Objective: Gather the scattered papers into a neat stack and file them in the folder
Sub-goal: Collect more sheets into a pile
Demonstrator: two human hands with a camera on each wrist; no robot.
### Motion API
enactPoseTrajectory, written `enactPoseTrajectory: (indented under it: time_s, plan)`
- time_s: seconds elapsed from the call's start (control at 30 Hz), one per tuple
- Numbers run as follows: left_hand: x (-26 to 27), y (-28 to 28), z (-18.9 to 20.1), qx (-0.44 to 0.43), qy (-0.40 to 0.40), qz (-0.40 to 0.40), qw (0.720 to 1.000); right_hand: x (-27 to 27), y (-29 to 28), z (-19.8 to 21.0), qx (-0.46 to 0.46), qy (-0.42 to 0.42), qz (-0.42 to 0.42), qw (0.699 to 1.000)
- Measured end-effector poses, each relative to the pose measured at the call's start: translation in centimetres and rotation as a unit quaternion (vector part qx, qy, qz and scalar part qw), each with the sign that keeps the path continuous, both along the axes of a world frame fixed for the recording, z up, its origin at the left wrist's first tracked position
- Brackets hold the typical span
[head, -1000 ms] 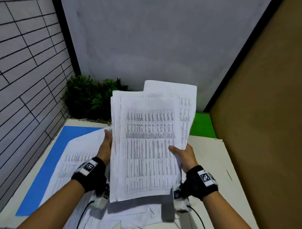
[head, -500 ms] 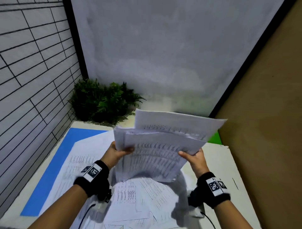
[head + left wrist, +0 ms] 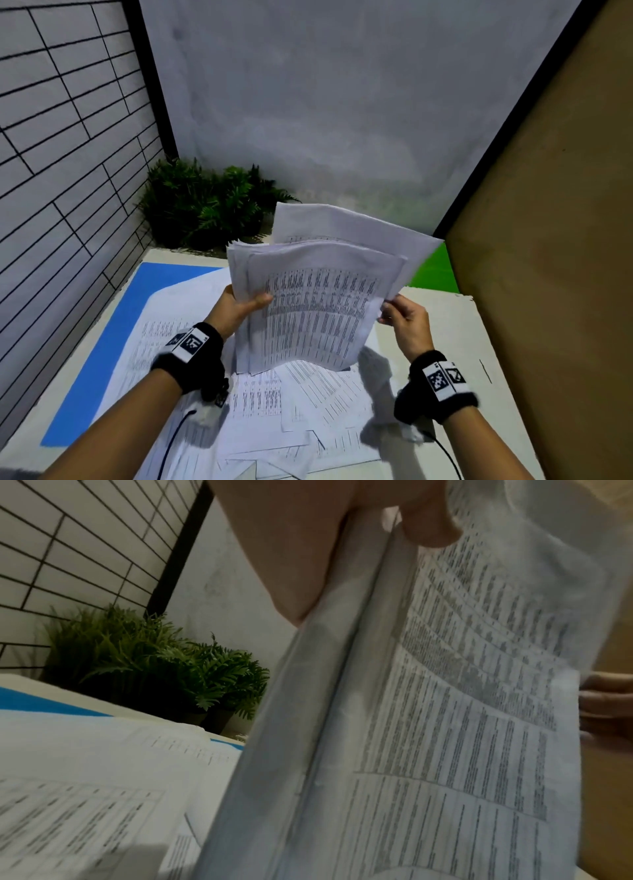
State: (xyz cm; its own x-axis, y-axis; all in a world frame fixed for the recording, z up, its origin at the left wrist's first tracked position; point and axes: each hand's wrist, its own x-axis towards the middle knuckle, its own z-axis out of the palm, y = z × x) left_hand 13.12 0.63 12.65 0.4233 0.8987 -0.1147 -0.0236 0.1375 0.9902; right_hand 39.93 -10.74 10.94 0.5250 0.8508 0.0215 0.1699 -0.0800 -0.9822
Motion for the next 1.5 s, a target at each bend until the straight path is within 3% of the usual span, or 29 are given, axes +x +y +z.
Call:
enactPoseTrajectory:
  time_s: [0.13, 0.3, 0.4, 0.47, 0.53, 0.63, 0.87, 0.93, 1.0, 1.07, 1.13, 1.17, 1.23, 1.37, 1.47, 1.5]
  plan:
    - [0.4, 0.4, -0.6, -0.013, 0.021, -0.011, 1.0, -2.8, 0.7, -0.4, -0.009, -0.006, 0.019, 1.0]
    - [-0.4, 0.7, -0.7, -0.02, 0.027, -0.01, 0.999, -2.3, 1.0, 1.0, 0.041, 0.095, 0.037, 0.994]
    - [-0.3, 0.4, -0.6, -0.026, 0.032, -0.007, 0.999, -2.4, 1.5, 0.7, -0.025, 0.04, 0.09, 0.995]
    - [0.1, 0.2, -0.2, -0.016, 0.027, -0.011, 0.999, -3.2, 2.4, 1.2, -0.039, 0.026, 0.069, 0.997]
    - [0.4, 0.0, 0.8, -0.006, 0.011, 0.01, 1.0, -3.6, 3.0, 2.6, -0.014, 0.005, 0.029, 0.999]
    - [0.3, 0.5, 2.7, 0.024, -0.03, 0.057, 0.998, -3.6, 3.2, 4.8, 0.072, 0.047, 0.038, 0.996]
    - [-0.2, 0.2, 3.3, 0.055, -0.026, -0.01, 0.998, -3.6, 2.8, 7.4, 0.114, 0.07, 0.034, 0.99]
    - [0.1, 0.1, 2.7, 0.038, -0.023, -0.013, 0.999, -3.9, 2.7, 9.5, 0.124, -0.011, 0.006, 0.992]
    - [0.3, 0.1, 2.2, 0.029, -0.015, -0.009, 0.999, -5.0, 2.6, 12.2, 0.137, -0.184, -0.044, 0.972]
    - [0.4, 0.1, 2.0, 0.024, -0.013, -0.004, 1.0, -6.7, 2.4, 14.5, 0.128, -0.402, -0.073, 0.904]
    - [0.5, 0.1, 1.9, 0.026, -0.008, -0.006, 1.0, -8.4, 3.0, 15.8, 0.018, -0.577, 0.033, 0.816]
    - [0.5, 0.2, 1.8, 0.028, -0.006, -0.007, 1.0, -9.1, 3.4, 15.9, -0.056, -0.617, 0.119, 0.776]
    - [0.6, 0.3, 1.6, 0.034, -0.011, -0.006, 0.999, -10.3, 4.1, 15.1, -0.129, -0.623, 0.217, 0.741]
    - [0.6, 0.7, 1.0, 0.028, 0.003, 0.009, 1.0, -12.0, 5.0, 13.7, -0.106, -0.635, 0.266, 0.718]
    - [0.5, 0.9, 0.9, 0.023, 0.014, 0.007, 1.0, -11.8, 5.1, 14.0, -0.086, -0.611, 0.23, 0.753]
    - [0.5, 0.8, 0.9, 0.02, 0.019, 0.005, 1.0, -11.5, 5.1, 14.2, -0.094, -0.614, 0.225, 0.75]
